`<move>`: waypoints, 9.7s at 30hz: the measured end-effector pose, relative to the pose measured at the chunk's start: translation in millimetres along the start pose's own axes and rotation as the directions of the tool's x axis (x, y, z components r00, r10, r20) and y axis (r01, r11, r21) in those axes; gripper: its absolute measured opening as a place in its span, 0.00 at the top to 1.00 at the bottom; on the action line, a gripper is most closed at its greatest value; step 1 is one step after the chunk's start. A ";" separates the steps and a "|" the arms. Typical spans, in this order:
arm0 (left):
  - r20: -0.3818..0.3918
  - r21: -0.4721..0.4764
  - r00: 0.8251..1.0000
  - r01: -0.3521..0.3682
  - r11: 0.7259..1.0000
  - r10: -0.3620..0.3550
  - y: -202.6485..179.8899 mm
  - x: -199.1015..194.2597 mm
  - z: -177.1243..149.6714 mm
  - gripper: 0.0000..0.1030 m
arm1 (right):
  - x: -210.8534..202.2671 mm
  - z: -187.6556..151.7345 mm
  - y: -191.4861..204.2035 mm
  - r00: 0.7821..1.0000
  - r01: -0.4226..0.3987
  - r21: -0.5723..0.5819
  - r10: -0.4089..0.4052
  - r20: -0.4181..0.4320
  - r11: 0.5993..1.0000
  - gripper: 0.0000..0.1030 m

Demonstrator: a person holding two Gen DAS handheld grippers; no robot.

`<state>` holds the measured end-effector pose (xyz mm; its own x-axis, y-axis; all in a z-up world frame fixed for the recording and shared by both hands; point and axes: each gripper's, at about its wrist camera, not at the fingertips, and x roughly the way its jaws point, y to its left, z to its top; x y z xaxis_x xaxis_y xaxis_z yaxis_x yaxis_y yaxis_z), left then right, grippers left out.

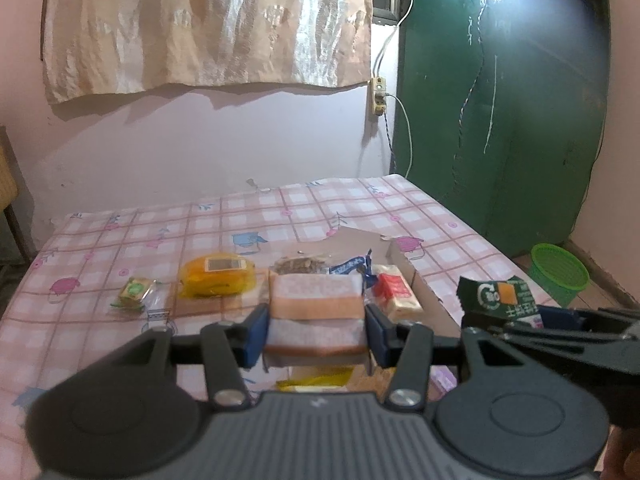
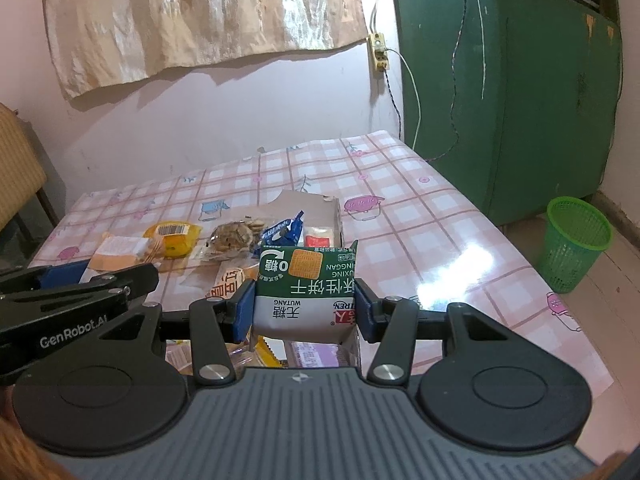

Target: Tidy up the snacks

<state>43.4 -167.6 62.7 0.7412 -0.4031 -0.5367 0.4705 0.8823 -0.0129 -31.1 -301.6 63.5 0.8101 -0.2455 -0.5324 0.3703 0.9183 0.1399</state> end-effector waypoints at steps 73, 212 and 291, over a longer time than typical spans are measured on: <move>-0.154 -0.086 0.961 -0.247 0.965 0.232 214.8 181.0 -11.8 0.26 | 249.2 45.1 184.7 0.970 -0.149 -0.116 0.122 -0.210 0.982 0.00; -0.035 -0.048 0.986 -0.163 0.985 0.162 -6.2 -42.5 -19.1 0.01 | -35.6 -4.7 -24.7 0.997 0.045 -0.043 -0.043 0.063 0.998 0.00; -0.175 -0.043 0.963 -0.213 0.976 0.202 -7.9 -50.2 -70.2 0.01 | -28.8 -82.1 -10.5 0.990 -0.047 -0.148 0.025 -0.142 0.988 0.00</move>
<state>-31.2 -137.3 30.5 0.7255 -0.1672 -0.6676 0.2811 0.9574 0.0657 -95.7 -278.7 8.9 0.7467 -0.1757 -0.6415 0.2608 0.9646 0.0393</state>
